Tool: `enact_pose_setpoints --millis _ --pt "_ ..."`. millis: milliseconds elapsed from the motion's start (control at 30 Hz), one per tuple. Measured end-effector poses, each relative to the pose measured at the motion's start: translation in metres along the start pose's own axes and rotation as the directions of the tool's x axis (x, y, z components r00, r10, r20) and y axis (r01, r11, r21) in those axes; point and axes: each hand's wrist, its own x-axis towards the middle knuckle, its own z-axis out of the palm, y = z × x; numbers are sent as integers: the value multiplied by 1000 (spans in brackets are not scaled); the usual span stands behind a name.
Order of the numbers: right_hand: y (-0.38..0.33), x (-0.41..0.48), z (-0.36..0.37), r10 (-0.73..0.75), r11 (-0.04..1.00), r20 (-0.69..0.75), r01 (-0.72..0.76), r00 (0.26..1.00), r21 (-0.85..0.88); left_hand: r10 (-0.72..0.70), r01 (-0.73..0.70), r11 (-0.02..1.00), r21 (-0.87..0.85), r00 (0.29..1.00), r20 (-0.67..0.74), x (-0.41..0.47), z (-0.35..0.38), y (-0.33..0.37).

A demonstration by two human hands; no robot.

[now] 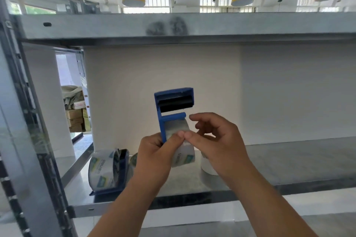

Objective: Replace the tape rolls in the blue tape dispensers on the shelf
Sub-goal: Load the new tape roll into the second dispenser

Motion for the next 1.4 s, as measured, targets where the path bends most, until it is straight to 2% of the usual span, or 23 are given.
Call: enact_pose_setpoints --millis 100,200,400,500,567,667,833,1067,1167,1233,1300,1400 --pt "-9 11 -2 -6 998 143 14 990 -54 -34 33 999 -39 999 -41 -1 1 -2" --pt "-14 17 -3 -15 994 211 37 977 -103 -92 90 995 -54 995 -32 4 -1 -2" --pt "-13 26 3 -96 938 165 144 982 -314 -52 52 998 25 999 -3 9 -4 4" --pt "-7 27 5 -195 879 104 221 975 -422 -32 34 996 77 999 -21 12 -3 5" --pt "-3 29 7 -198 866 69 208 978 -455 -36 41 992 116 998 -45 12 -2 6" --pt "-1 36 9 -137 903 20 134 990 -409 -62 65 988 138 998 -25 12 -3 1" --pt "-2 50 6 -155 896 -37 124 987 -426 -149 146 979 144 989 14 10 -5 -5" --pt "7 43 9 -210 738 6 163 978 -655 -267 273 956 111 962 -61 8 -5 -4" --pt "9 46 6 -91 754 2 70 996 -653 -266 267 954 136 964 -25 7 -9 -6" --pt "9 50 4 -36 821 -30 13 999 -571 -266 261 954 149 964 9 6 -10 -7" --pt "8 51 2 -65 867 -41 36 997 -497 -274 266 950 162 961 27 5 -8 -6" --pt "6 48 2 -160 840 33 154 987 -520 -302 294 943 156 953 28 4 -4 -4"
